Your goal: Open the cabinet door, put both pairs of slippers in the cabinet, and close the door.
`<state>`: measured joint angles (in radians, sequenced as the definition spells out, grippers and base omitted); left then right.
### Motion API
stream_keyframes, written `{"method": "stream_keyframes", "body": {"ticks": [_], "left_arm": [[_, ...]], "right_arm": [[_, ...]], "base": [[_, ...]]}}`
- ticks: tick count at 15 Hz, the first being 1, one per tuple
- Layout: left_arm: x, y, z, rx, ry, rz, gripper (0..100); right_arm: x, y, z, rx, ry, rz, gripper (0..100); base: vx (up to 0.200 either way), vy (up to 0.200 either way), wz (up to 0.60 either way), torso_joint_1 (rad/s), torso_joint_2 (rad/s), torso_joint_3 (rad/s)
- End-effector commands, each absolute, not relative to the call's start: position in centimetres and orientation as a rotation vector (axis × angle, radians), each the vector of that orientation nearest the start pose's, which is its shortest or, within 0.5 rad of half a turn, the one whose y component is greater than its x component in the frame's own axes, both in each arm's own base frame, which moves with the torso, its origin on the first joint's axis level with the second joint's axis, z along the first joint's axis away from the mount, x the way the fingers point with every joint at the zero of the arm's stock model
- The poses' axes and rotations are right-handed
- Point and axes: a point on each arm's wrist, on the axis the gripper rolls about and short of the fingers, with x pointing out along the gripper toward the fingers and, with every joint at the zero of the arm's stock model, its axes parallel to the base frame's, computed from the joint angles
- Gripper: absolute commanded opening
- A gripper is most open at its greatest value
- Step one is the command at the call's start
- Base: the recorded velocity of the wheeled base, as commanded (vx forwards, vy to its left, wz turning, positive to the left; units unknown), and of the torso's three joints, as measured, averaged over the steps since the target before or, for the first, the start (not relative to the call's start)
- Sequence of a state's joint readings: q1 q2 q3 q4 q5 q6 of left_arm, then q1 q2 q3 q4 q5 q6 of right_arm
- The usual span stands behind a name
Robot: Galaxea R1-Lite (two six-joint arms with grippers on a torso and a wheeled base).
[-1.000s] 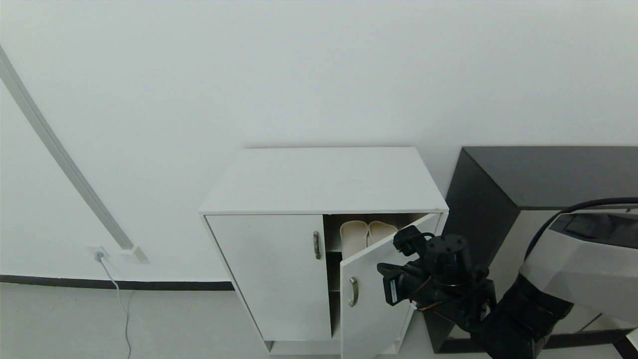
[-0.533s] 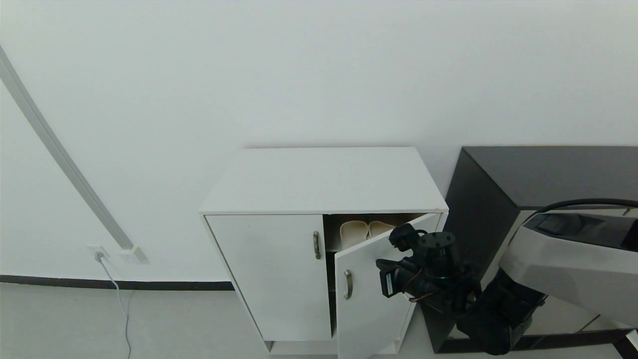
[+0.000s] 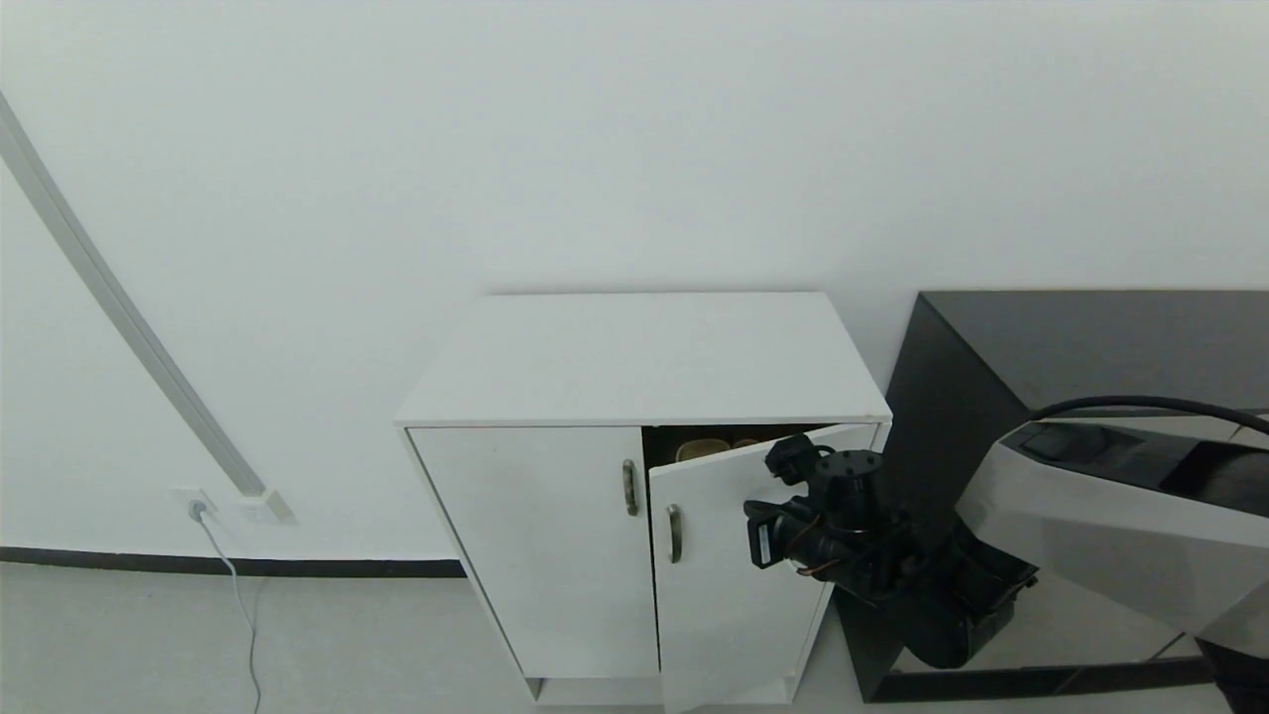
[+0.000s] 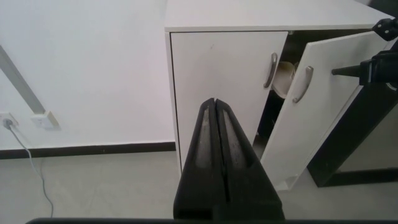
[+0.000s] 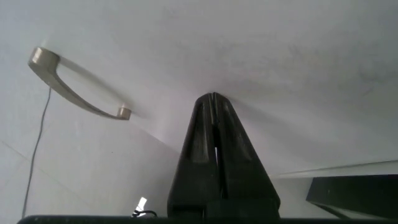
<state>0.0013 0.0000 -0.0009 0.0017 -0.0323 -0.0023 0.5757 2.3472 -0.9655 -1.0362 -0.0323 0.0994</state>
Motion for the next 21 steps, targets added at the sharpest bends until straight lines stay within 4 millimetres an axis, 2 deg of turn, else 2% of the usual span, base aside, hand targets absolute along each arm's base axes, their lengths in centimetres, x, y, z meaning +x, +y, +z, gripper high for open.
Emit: {"method": "stream_keyframes", "body": {"ticks": [1, 7, 15, 21], "left_arm": [[-2.3, -0.1, 7.5, -0.003, 0.002, -0.031, 0], [-2.3, -0.1, 7.6, -0.003, 0.000, -0.031, 0], [-2.3, -0.1, 7.6, -0.002, 0.000, -0.031, 0], [-2.3, -0.1, 7.6, -0.003, 0.000, -0.031, 0]], "right_arm": [[35.5, 22.5, 2.2, -0.004, 0.351, 0.513, 0], [37.5, 22.4, 2.4, 0.005, 0.337, 0.487, 0], [38.5, 22.6, 2.8, 0.007, 0.329, 0.480, 0], [38.6, 22.7, 2.8, 0.007, 0.332, 0.480, 0]], "base": [[0.000, 0.000, 0.00, 0.000, 0.00, 0.000], [0.000, 0.000, 0.00, 0.000, 0.00, 0.000], [0.000, 0.000, 0.00, 0.000, 0.00, 0.000], [0.000, 0.000, 0.00, 0.000, 0.00, 0.000]]}}
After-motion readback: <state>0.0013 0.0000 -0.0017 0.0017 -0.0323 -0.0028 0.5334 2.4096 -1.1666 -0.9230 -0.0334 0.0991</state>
